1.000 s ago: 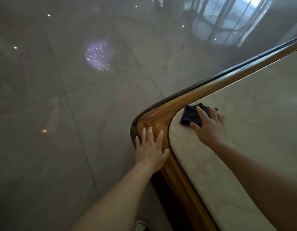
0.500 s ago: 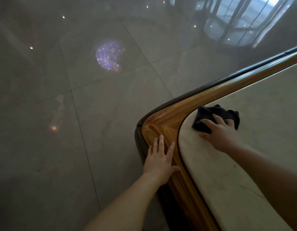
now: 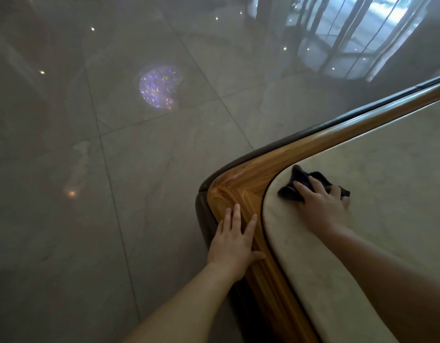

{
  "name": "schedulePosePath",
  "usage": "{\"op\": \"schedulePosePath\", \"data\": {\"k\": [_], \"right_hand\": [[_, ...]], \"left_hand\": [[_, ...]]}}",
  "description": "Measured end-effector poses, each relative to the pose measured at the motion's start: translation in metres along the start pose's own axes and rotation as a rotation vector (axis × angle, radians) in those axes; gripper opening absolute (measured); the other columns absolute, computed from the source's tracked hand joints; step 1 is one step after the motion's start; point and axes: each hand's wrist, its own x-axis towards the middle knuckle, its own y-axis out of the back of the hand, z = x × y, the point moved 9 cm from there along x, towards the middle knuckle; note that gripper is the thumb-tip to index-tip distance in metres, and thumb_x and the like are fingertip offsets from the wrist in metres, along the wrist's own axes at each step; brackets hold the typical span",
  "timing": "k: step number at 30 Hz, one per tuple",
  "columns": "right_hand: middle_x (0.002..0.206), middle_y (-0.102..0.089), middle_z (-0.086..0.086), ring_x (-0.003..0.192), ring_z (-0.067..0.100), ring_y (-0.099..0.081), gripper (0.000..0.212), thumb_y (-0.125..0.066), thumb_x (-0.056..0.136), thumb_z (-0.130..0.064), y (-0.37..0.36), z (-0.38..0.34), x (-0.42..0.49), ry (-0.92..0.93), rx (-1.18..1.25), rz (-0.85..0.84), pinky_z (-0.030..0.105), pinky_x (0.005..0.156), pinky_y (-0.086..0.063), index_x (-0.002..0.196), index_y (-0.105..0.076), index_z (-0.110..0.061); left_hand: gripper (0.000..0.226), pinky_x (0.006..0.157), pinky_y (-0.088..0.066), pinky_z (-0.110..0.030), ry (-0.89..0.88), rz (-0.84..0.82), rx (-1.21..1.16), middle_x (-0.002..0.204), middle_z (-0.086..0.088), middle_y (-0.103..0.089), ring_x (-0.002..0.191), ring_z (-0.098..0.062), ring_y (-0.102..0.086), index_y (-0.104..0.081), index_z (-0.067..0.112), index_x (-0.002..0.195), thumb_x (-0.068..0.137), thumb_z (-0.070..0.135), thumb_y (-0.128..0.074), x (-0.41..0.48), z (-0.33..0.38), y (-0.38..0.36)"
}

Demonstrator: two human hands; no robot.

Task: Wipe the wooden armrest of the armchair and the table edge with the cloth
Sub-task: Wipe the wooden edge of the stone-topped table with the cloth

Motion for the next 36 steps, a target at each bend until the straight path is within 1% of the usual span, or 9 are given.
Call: {"op": "schedulePosePath", "data": {"k": [2, 4, 6, 8, 15, 23, 29, 33, 36], "right_hand": [[0.141, -0.048, 0.002, 0.107, 0.040, -0.047, 0.039, -0.052, 0.091, -0.029, 0.005, -0.007, -0.009, 0.042, 0.118, 0.065, 0.043, 0.088, -0.041, 0.128, -0.054, -0.039], [0.126, -0.059, 0.005, 0.100, 0.039, -0.054, 0.037, -0.060, 0.085, -0.013, 0.010, -0.016, -0.016, 0.078, 0.341, 0.062, 0.039, 0.084, -0.046, 0.118, -0.067, -0.028], [0.113, -0.065, 0.008, 0.098, 0.038, -0.060, 0.035, -0.064, 0.081, -0.005, 0.020, -0.029, -0.024, 0.114, 0.503, 0.066, 0.036, 0.083, -0.046, 0.111, -0.073, -0.021], [0.104, -0.067, 0.009, 0.094, 0.037, -0.061, 0.033, -0.068, 0.078, -0.003, 0.034, -0.048, -0.034, 0.185, 0.552, 0.083, 0.036, 0.081, -0.046, 0.107, -0.074, -0.018], [0.117, -0.061, -0.002, 0.101, 0.029, -0.055, 0.036, -0.064, 0.082, -0.021, 0.089, -0.121, -0.069, 0.337, 0.437, 0.063, 0.047, 0.086, -0.048, 0.115, -0.066, -0.035], [0.128, -0.055, -0.007, 0.109, 0.027, -0.050, 0.040, -0.057, 0.089, -0.026, 0.173, -0.202, -0.125, 0.460, 0.413, 0.034, 0.038, 0.091, -0.044, 0.125, -0.059, -0.042], [0.125, -0.059, -0.006, 0.105, 0.025, -0.056, 0.041, -0.063, 0.088, -0.029, 0.234, -0.290, -0.188, 0.652, 0.460, 0.039, 0.038, 0.091, -0.048, 0.127, -0.060, -0.036], [0.124, -0.059, -0.007, 0.105, 0.024, -0.056, 0.041, -0.065, 0.087, -0.043, 0.270, -0.352, -0.225, 0.761, 0.500, -0.002, 0.037, 0.089, -0.048, 0.127, -0.059, -0.038], [0.121, -0.058, -0.009, 0.106, 0.021, -0.056, 0.048, -0.069, 0.083, -0.048, 0.294, -0.395, -0.254, 0.825, 0.544, -0.070, 0.037, 0.090, -0.047, 0.128, -0.059, -0.036]], "left_hand": [[0.090, 0.120, 0.001, -0.048, 0.002, -0.024, -0.014, 0.162, -0.011, 0.029, 0.149, -0.032, 0.022, 0.010, 0.036, 0.156, 0.092, 0.066, -0.047, 0.000, -0.001, 0.002], [0.086, 0.120, -0.001, -0.049, 0.003, -0.050, -0.028, 0.165, -0.009, 0.022, 0.151, -0.029, 0.017, 0.004, 0.038, 0.156, 0.093, 0.065, -0.048, 0.001, -0.005, 0.008], [0.080, 0.121, -0.002, -0.050, 0.020, -0.044, -0.043, 0.167, -0.009, 0.010, 0.153, -0.027, 0.009, -0.001, 0.038, 0.156, 0.095, 0.063, -0.046, -0.001, -0.013, 0.022], [0.077, 0.121, 0.001, -0.050, 0.063, 0.022, -0.064, 0.167, -0.010, -0.001, 0.153, -0.027, 0.003, -0.002, 0.039, 0.156, 0.096, 0.063, -0.043, -0.011, -0.028, 0.039], [0.074, 0.122, -0.003, -0.052, 0.165, 0.219, 0.018, 0.167, -0.011, -0.001, 0.152, -0.032, 0.004, -0.002, 0.035, 0.156, 0.095, 0.065, -0.032, -0.079, -0.076, 0.103], [0.076, 0.120, -0.002, -0.055, 0.290, 0.351, -0.007, 0.167, -0.010, 0.001, 0.152, -0.030, 0.007, -0.002, 0.034, 0.157, 0.093, 0.070, -0.020, -0.177, -0.115, 0.178], [0.082, 0.121, -0.001, -0.054, 0.443, 0.434, -0.005, 0.167, -0.009, 0.001, 0.152, -0.028, 0.009, 0.002, 0.035, 0.157, 0.085, 0.074, -0.005, -0.287, -0.157, 0.223], [0.082, 0.121, -0.003, -0.053, 0.583, 0.463, -0.019, 0.167, -0.009, -0.002, 0.153, -0.028, 0.009, -0.002, 0.035, 0.157, 0.085, 0.074, -0.005, -0.366, -0.189, 0.251], [0.076, 0.120, -0.004, -0.053, 0.679, 0.487, -0.031, 0.167, -0.008, -0.001, 0.153, -0.029, 0.006, 0.000, 0.036, 0.156, 0.091, 0.072, -0.016, -0.422, -0.210, 0.269]]}}
